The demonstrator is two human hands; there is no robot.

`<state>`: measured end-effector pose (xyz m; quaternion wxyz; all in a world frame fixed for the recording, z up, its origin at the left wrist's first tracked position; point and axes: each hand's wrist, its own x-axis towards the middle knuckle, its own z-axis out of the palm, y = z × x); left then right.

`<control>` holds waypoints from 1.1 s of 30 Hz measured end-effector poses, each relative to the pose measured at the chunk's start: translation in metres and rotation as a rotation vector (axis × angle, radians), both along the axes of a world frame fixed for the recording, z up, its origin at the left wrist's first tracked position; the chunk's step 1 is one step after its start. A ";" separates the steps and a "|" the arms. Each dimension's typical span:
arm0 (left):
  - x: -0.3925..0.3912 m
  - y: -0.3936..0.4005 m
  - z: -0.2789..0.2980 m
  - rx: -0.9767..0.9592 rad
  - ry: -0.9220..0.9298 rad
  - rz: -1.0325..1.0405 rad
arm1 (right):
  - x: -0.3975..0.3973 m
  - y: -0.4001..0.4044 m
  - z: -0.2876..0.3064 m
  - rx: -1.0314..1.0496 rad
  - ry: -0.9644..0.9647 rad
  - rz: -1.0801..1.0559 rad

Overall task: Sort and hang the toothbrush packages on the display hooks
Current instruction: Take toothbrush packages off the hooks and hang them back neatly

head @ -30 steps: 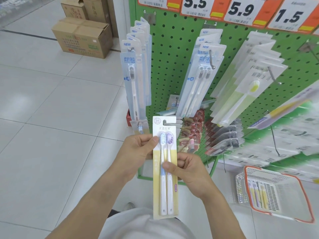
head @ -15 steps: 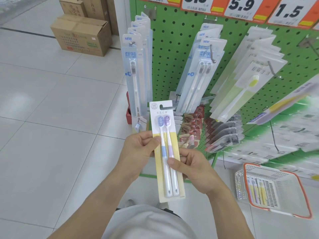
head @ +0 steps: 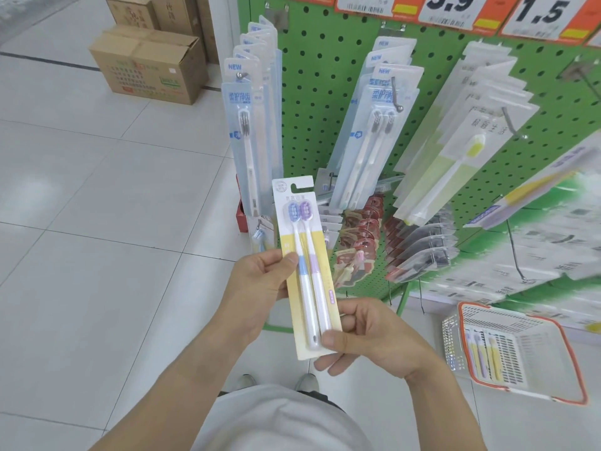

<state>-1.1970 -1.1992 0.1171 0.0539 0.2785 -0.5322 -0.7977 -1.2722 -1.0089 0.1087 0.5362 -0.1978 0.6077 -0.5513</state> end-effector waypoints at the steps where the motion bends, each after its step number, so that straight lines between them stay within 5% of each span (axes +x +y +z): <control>1: 0.000 0.000 0.000 -0.001 0.002 -0.006 | 0.000 0.001 0.000 0.014 0.006 0.004; 15: 0.002 0.004 -0.004 -0.026 0.002 -0.027 | 0.001 0.000 -0.009 -0.053 0.016 0.013; 21: 0.002 0.007 -0.003 -0.057 -0.015 -0.046 | 0.001 -0.004 -0.015 -0.072 0.077 -0.217; 28: -0.004 0.015 -0.003 -0.365 -0.057 0.121 | 0.003 -0.008 -0.016 0.162 0.466 -0.198; 33: -0.003 0.010 -0.007 -0.256 -0.016 0.132 | 0.016 -0.016 -0.007 0.144 0.590 -0.199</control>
